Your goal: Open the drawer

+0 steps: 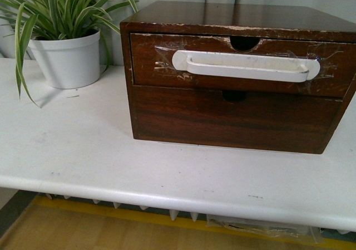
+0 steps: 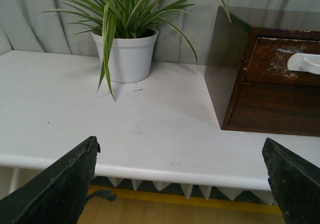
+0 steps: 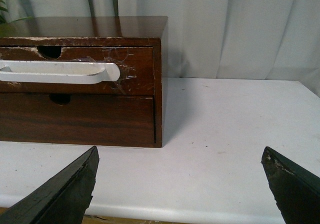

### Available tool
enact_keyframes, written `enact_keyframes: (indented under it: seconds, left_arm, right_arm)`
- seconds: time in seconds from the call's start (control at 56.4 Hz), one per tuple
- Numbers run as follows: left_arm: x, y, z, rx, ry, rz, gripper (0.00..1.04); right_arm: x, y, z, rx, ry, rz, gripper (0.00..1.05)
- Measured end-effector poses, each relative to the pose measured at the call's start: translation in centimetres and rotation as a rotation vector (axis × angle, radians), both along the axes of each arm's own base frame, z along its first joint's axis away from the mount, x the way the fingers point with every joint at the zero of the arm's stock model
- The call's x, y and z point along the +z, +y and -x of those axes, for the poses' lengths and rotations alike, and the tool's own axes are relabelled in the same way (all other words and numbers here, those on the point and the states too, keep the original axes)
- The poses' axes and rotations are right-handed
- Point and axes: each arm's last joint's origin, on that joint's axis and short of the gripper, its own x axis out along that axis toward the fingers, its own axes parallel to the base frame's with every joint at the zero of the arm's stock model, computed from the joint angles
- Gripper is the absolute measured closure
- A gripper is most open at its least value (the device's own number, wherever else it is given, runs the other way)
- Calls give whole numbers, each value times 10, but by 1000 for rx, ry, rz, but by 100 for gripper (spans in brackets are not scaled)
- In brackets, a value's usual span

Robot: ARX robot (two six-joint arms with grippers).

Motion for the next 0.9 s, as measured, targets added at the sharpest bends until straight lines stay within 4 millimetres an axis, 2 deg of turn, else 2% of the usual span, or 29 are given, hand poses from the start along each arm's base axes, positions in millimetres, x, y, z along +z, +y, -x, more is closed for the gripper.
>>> enact_keyframes:
  seconds: [0.905]
  left_arm:
    - [0, 0, 0, 0, 0, 0, 6]
  right_arm:
    - [0, 0, 0, 0, 0, 0, 9]
